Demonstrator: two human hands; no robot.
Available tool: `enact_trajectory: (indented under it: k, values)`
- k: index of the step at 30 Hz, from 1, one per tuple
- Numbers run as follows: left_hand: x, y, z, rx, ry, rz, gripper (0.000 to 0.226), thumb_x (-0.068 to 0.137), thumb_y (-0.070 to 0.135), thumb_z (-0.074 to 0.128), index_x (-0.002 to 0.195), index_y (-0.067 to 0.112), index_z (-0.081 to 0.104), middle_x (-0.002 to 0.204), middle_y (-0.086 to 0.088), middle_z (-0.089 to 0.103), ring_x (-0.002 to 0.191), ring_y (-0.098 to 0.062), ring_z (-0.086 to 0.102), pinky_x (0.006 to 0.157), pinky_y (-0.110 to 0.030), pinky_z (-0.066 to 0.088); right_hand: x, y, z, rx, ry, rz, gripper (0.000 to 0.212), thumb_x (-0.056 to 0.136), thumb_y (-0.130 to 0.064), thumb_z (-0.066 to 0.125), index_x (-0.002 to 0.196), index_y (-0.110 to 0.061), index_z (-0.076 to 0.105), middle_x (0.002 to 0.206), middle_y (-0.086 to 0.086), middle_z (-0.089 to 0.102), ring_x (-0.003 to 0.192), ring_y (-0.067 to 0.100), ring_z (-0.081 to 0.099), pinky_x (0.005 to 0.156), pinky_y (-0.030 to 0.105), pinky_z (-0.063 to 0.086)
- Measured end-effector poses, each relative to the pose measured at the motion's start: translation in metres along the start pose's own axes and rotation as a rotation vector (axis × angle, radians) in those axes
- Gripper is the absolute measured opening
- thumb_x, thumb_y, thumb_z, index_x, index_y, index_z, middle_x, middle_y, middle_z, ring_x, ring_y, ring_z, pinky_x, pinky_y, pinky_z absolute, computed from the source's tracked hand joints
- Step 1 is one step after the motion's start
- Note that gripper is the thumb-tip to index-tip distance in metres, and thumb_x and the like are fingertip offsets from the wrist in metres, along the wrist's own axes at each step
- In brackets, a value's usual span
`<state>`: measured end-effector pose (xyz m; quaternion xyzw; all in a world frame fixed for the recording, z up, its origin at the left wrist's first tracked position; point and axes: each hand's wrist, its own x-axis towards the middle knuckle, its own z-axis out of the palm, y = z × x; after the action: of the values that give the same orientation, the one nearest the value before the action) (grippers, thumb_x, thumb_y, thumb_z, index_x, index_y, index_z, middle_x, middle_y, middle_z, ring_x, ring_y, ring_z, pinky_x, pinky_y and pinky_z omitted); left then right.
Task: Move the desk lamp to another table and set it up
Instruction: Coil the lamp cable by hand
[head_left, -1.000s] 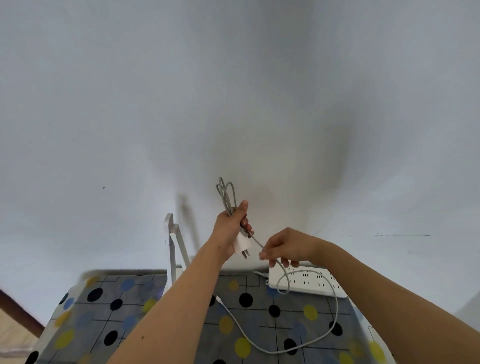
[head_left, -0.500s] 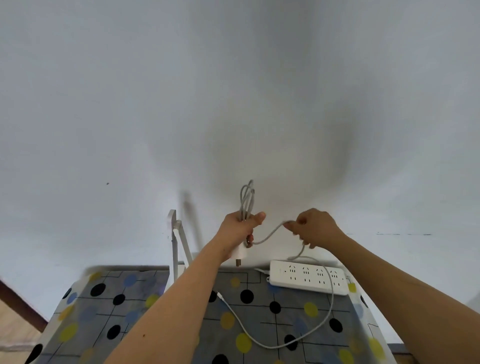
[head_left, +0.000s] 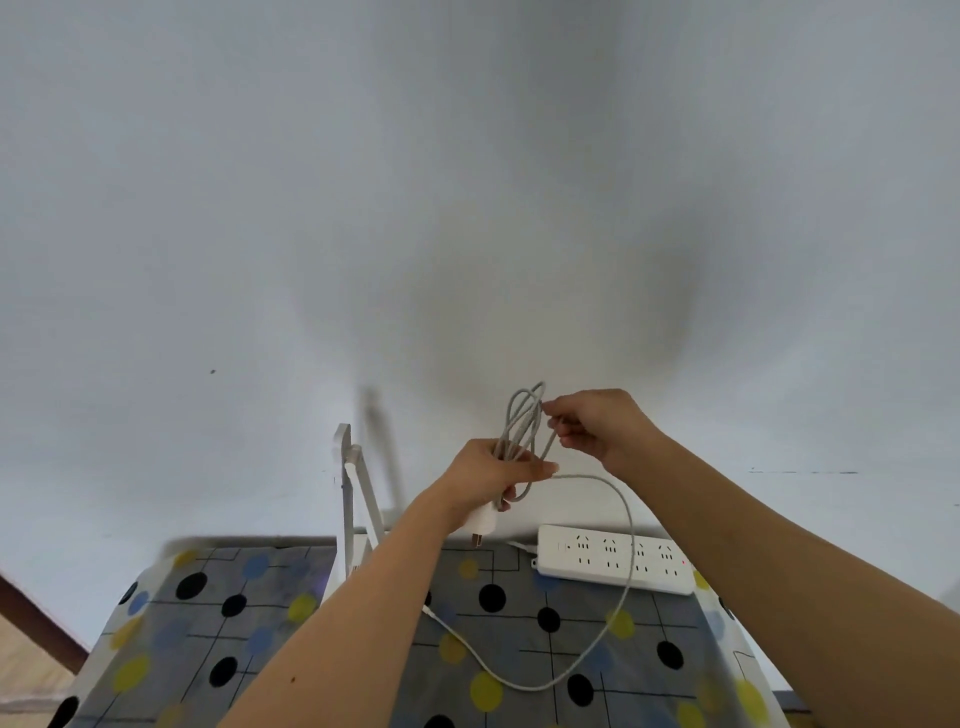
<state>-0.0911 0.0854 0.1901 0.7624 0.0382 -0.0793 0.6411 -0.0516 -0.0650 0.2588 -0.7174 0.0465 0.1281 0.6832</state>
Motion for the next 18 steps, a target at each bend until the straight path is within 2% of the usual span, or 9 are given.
enact_trajectory:
  k: [3,5,7,9,10,12,14,18]
  values:
    - [0.000,-0.001,-0.003,-0.017,0.011,0.003,0.037,0.062,0.039,0.085,0.080,0.013,0.066,0.053,0.010,0.057,0.049,-0.006,0.052,0.051,-0.023,0.046,0.002,-0.001,0.002,0.109,-0.029,0.052,0.005,0.079,-0.001,0.071,0.078,0.000,0.066,0.062,0.009,0.061,0.041,0.009,0.056,0.042,0.017,0.049]
    - [-0.001,-0.001,-0.004,-0.007,0.008,0.011,0.032,0.065,0.040,0.082,0.076,0.016,0.066,0.056,0.009,0.061,0.055,-0.008,0.054,0.053,-0.022,0.047,0.004,-0.001,0.001,0.180,-0.045,0.085,0.006,0.079,-0.002,0.072,0.080,0.001,0.067,0.064,0.009,0.062,0.049,0.011,0.058,0.043,0.016,0.050]
    - [-0.002,-0.001,-0.004,0.000,0.000,0.018,0.028,0.069,0.041,0.079,0.078,0.017,0.069,0.076,0.001,0.069,0.072,-0.013,0.059,0.057,-0.022,0.052,0.005,-0.001,0.001,0.206,-0.073,0.095,0.007,0.081,-0.005,0.071,0.083,0.001,0.067,0.067,0.009,0.063,0.056,0.013,0.059,0.043,0.016,0.051]
    - [-0.002,-0.001,-0.003,-0.018,-0.011,0.019,0.025,0.076,0.037,0.075,0.086,0.014,0.071,0.095,-0.007,0.071,0.092,-0.018,0.063,0.070,-0.030,0.058,0.006,0.000,0.000,0.195,-0.101,0.097,0.009,0.085,-0.008,0.068,0.081,0.001,0.068,0.068,0.009,0.063,0.056,0.013,0.061,0.044,0.017,0.052]
    - [-0.002,-0.001,-0.003,-0.042,-0.011,0.015,0.024,0.080,0.034,0.072,0.090,0.012,0.071,0.098,-0.007,0.072,0.096,-0.019,0.064,0.079,-0.036,0.058,0.007,0.002,-0.001,0.180,-0.112,0.096,0.012,0.087,-0.010,0.066,0.080,0.000,0.067,0.068,0.010,0.063,0.053,0.012,0.061,0.045,0.017,0.053]
    - [-0.003,-0.001,-0.003,-0.101,-0.009,0.001,0.023,0.086,0.030,0.065,0.096,0.009,0.069,0.096,-0.006,0.074,0.090,-0.017,0.067,0.085,-0.038,0.053,0.008,0.008,-0.004,0.110,-0.119,0.092,0.017,0.090,-0.014,0.062,0.082,0.000,0.068,0.067,0.010,0.064,0.049,0.012,0.060,0.046,0.018,0.053]
    - [-0.003,0.000,-0.004,-0.147,0.000,-0.001,0.019,0.091,0.025,0.058,0.094,0.008,0.065,0.090,-0.009,0.076,0.078,-0.016,0.067,0.077,-0.034,0.051,0.008,0.016,-0.009,-0.025,-0.128,0.091,0.017,0.090,-0.015,0.063,0.089,0.001,0.070,0.071,0.011,0.065,0.053,0.014,0.059,0.047,0.020,0.052]
    - [-0.001,0.002,-0.006,-0.256,0.080,0.004,0.019,0.095,0.019,0.053,0.082,0.007,0.060,0.067,-0.007,0.069,0.071,-0.023,0.070,0.079,-0.040,0.055,0.005,0.035,-0.016,-0.477,-0.243,0.067,0.018,0.080,-0.019,0.072,0.094,-0.008,0.073,0.079,0.006,0.067,0.061,0.014,0.058,0.051,0.021,0.050]
